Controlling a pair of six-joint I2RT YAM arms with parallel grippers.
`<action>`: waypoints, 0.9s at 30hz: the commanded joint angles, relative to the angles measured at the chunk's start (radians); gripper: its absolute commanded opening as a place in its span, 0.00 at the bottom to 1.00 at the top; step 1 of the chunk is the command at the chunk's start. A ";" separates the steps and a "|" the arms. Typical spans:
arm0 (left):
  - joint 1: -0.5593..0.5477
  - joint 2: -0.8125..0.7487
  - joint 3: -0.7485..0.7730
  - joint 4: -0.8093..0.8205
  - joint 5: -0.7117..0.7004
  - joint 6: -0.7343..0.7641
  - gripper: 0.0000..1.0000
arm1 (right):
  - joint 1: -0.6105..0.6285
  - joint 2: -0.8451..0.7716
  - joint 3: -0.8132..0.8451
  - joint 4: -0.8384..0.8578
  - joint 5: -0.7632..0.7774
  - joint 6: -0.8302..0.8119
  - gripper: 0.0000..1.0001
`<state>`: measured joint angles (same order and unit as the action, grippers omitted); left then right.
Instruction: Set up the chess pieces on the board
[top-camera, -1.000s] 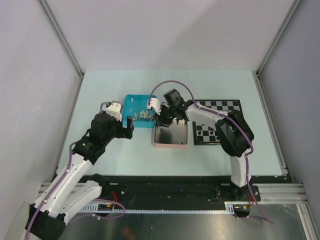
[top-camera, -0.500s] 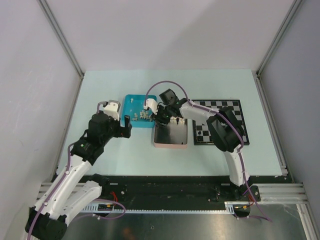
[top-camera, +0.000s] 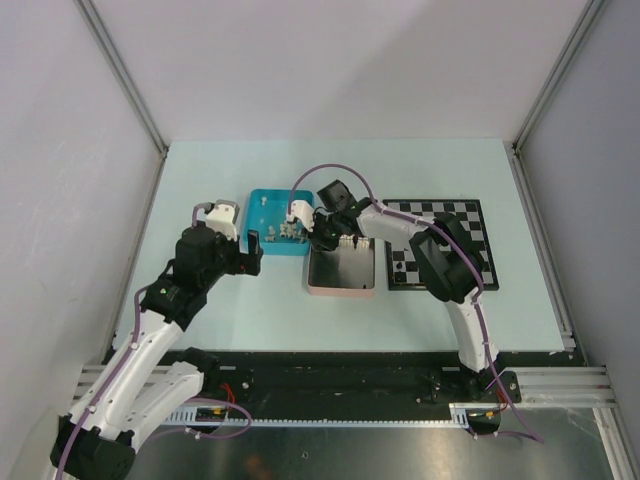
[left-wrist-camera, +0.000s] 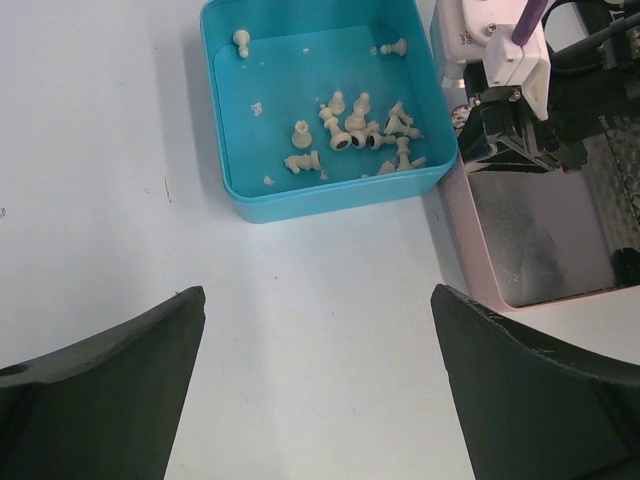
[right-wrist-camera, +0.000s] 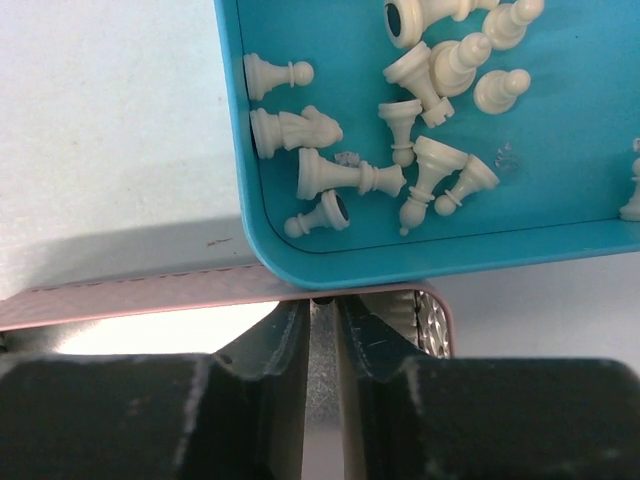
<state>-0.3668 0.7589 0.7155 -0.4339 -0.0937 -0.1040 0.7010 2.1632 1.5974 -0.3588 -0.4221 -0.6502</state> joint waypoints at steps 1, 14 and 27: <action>0.012 -0.010 0.013 0.030 0.020 0.027 1.00 | 0.003 0.009 0.035 0.029 -0.053 0.006 0.15; 0.016 -0.016 0.013 0.032 0.028 0.027 1.00 | -0.011 -0.166 -0.093 0.020 -0.089 0.020 0.02; 0.016 -0.052 0.010 0.032 0.040 0.026 1.00 | -0.112 -0.540 -0.234 -0.181 -0.124 0.050 0.02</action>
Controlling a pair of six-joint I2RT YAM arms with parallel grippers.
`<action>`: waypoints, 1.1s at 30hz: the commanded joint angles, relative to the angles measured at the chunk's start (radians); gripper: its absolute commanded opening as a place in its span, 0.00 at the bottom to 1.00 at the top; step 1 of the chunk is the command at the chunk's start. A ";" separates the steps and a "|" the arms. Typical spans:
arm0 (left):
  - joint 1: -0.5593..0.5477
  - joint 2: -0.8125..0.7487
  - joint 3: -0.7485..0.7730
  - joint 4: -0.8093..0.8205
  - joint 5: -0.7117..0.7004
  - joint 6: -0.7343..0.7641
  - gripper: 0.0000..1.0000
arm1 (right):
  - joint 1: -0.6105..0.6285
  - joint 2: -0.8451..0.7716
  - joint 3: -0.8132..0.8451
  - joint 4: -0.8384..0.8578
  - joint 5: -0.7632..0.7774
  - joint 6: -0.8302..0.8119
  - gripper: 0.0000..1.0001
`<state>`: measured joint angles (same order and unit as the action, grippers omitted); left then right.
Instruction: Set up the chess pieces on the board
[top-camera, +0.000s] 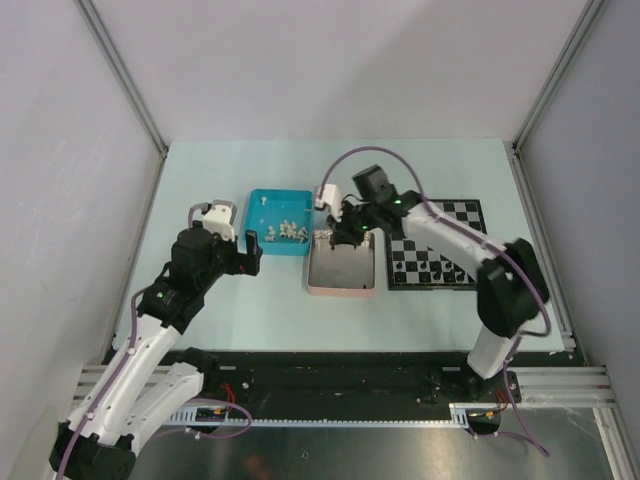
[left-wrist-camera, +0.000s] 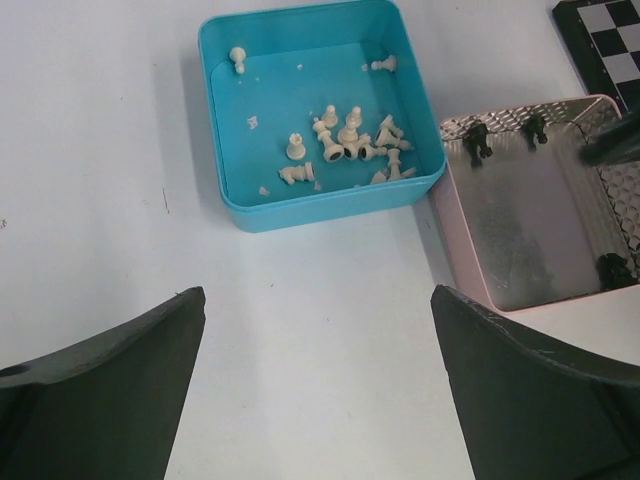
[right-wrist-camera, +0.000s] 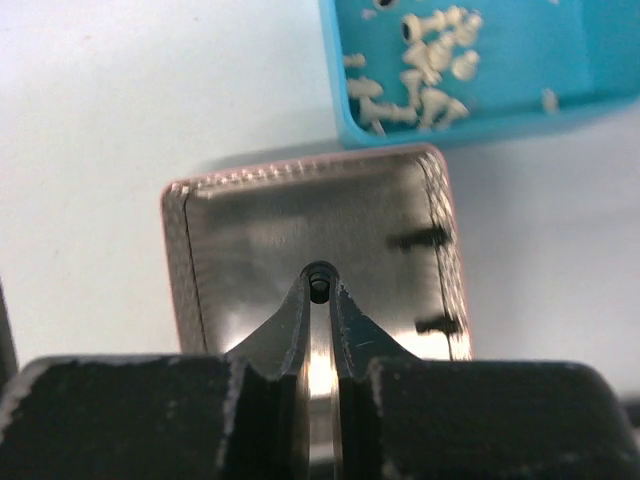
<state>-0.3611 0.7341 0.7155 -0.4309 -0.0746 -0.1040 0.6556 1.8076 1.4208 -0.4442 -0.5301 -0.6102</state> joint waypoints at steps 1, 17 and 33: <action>0.010 -0.032 0.010 0.030 0.027 0.026 1.00 | -0.086 -0.218 -0.074 -0.105 -0.007 0.006 0.02; 0.010 -0.050 0.012 0.037 0.127 0.026 1.00 | -0.841 -0.579 -0.425 -0.240 0.077 0.029 0.05; 0.010 -0.044 0.010 0.040 0.144 0.027 1.00 | -0.958 -0.412 -0.502 -0.070 0.124 0.046 0.08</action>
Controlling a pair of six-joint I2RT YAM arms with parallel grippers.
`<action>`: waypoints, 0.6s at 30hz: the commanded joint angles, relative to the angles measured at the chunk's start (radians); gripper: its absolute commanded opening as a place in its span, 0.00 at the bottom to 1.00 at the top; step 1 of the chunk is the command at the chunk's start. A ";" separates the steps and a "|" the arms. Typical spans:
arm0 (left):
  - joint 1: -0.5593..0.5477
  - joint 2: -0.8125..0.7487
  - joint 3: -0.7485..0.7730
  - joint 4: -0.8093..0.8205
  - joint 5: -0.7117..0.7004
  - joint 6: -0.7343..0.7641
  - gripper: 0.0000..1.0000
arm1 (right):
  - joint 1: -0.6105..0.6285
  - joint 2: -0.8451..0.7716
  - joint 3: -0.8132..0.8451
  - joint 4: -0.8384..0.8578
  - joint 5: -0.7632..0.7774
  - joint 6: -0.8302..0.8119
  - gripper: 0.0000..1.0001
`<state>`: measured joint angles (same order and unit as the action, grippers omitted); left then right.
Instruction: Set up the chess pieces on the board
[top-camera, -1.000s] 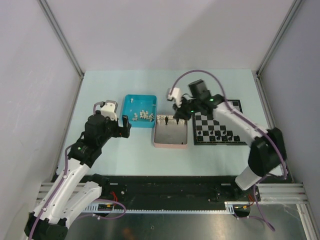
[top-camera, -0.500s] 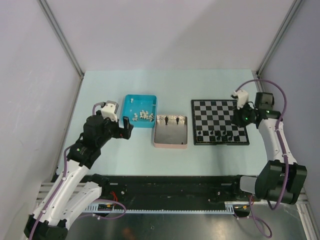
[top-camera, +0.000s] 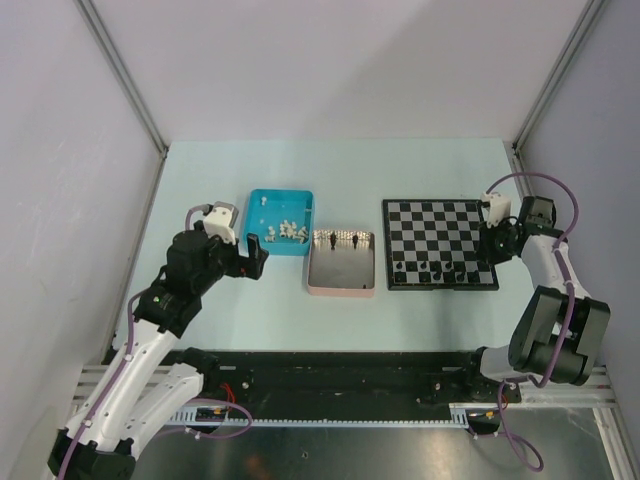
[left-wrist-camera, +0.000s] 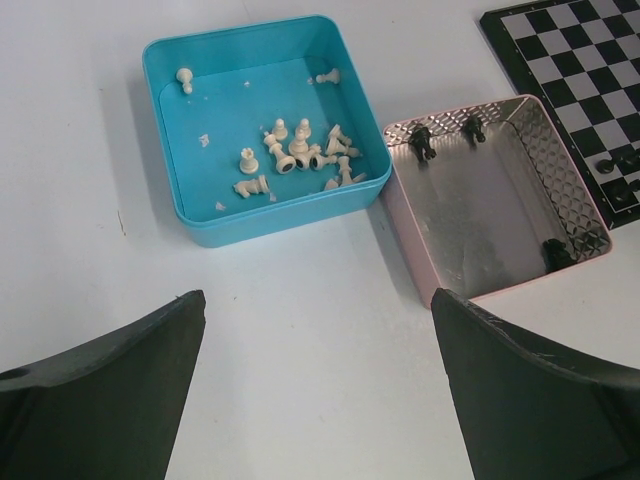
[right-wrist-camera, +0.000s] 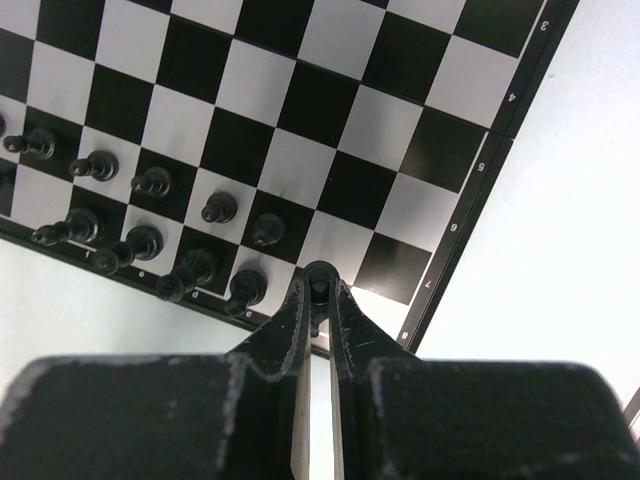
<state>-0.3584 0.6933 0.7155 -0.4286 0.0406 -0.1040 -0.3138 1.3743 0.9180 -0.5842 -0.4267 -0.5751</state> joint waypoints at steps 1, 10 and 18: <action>0.007 -0.002 0.009 0.037 0.028 0.027 1.00 | 0.015 0.028 0.001 0.078 0.026 0.011 0.08; 0.009 -0.003 0.009 0.037 0.033 0.027 1.00 | 0.054 0.094 0.001 0.081 0.074 0.015 0.08; 0.009 -0.005 0.007 0.039 0.036 0.029 1.00 | 0.061 0.135 0.001 0.081 0.108 0.015 0.09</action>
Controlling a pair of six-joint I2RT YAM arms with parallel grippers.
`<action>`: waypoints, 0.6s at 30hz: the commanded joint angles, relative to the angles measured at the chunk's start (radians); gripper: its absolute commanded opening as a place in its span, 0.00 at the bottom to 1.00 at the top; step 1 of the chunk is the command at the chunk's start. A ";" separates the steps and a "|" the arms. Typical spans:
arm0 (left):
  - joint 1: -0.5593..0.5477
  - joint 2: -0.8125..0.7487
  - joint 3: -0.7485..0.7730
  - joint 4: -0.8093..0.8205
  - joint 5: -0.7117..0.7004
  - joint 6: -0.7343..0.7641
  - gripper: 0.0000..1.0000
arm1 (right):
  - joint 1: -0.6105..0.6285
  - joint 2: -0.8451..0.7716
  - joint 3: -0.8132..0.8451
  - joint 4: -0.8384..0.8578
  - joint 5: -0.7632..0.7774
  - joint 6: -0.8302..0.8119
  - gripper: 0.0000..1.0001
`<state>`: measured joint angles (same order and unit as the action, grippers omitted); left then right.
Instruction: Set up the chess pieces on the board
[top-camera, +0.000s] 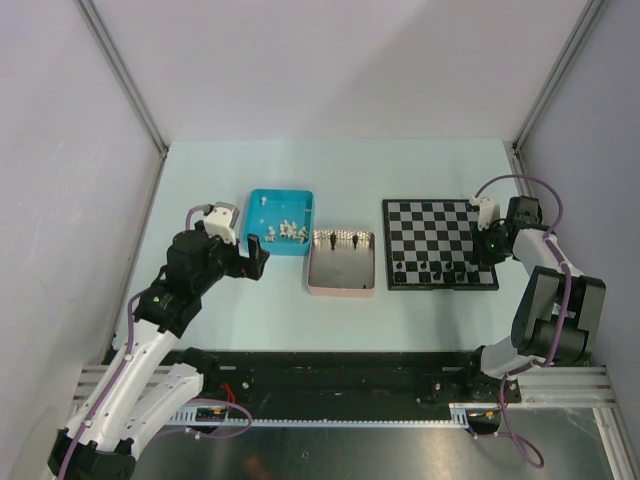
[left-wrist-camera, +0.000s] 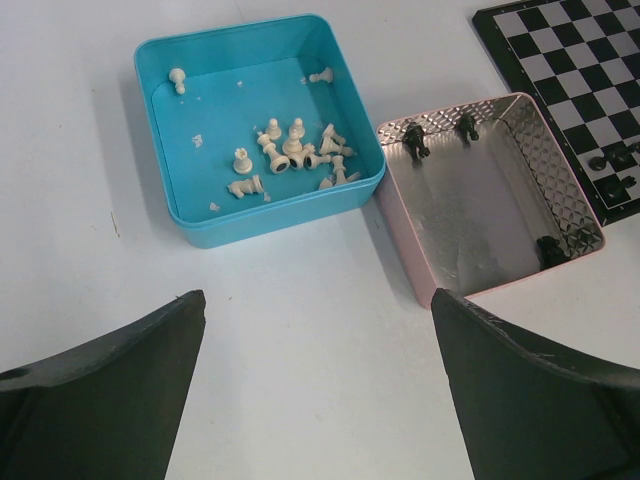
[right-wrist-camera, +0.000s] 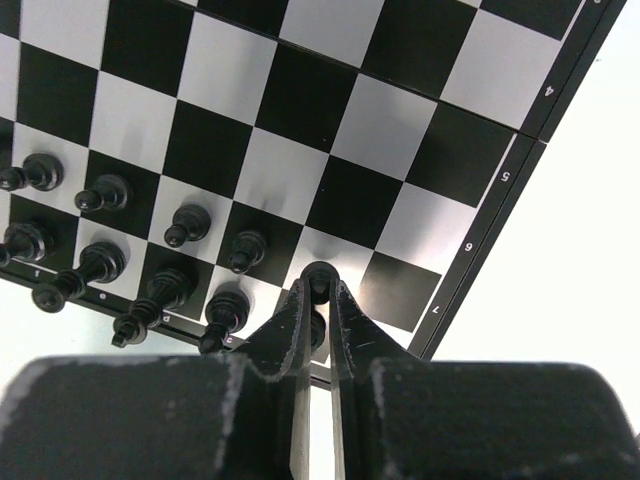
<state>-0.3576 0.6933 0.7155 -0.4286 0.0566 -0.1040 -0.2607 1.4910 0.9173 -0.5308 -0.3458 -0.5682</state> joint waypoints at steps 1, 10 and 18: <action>0.008 -0.003 0.007 0.040 0.020 0.029 1.00 | 0.008 0.020 0.002 0.032 0.030 0.007 0.09; 0.008 0.002 0.007 0.039 0.022 0.027 1.00 | 0.044 0.044 0.002 0.055 0.077 0.016 0.11; 0.008 0.002 0.007 0.040 0.020 0.027 1.00 | 0.044 0.045 0.002 0.046 0.085 0.011 0.11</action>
<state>-0.3576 0.6937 0.7155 -0.4286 0.0570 -0.1040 -0.2173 1.5337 0.9165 -0.4995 -0.2741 -0.5674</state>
